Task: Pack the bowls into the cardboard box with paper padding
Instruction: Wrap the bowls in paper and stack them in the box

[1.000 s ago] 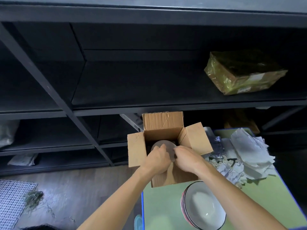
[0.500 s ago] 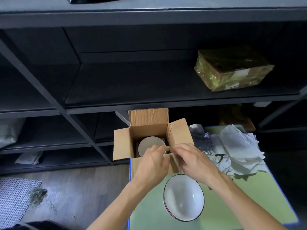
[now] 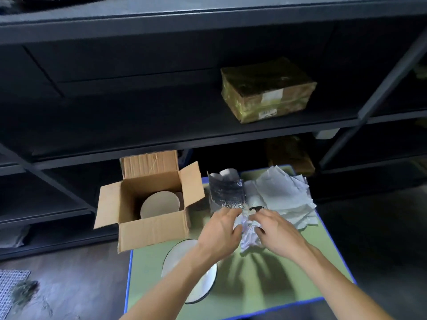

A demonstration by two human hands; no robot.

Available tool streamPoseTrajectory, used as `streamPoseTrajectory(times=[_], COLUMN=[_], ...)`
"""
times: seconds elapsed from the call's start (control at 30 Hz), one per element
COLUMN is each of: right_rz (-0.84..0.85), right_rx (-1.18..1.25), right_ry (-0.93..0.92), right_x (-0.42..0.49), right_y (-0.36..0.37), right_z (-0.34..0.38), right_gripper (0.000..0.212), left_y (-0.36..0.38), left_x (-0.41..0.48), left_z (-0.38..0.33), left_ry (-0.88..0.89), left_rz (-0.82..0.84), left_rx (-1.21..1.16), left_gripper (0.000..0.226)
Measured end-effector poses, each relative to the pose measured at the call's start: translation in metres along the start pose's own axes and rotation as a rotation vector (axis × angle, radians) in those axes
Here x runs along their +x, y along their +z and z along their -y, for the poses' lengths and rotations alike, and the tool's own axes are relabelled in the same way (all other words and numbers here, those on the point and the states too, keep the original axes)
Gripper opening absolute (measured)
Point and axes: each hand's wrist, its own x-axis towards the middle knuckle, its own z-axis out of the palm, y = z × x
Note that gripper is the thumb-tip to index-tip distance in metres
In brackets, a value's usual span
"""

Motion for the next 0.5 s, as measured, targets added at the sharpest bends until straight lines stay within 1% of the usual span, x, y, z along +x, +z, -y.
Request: streamPoseTrajectory(times=[0.17, 0.33, 0.43, 0.5], right_rz=[-0.003, -0.035, -0.093, -0.137], right_rx=[0.029, 0.073, 0.058, -0.001], right_ry=[0.105, 0.213, 0.288, 0.331], right_x=[-0.003, 0.004, 0.014, 0.020], right_y=[-0.006, -0.006, -0.003, 0.000], right_z=[-0.045, -0.072, -0.090, -0.102], right_gripper=[0.045, 0.047, 0.051, 0.054], left_y=[0.019, 0.032, 0.041, 0.047], left_x=[0.032, 0.058, 0.073, 0.080], left_z=[-0.018, -0.025, -0.028, -0.029], left_ry=[-0.013, -0.041, -0.028, -0.034], left_rz=[0.100, 0.150, 0.175, 0.194], left_rx=[0.059, 0.088, 0.093, 0.101], left_gripper=[0.048, 0.048, 0.047, 0.046])
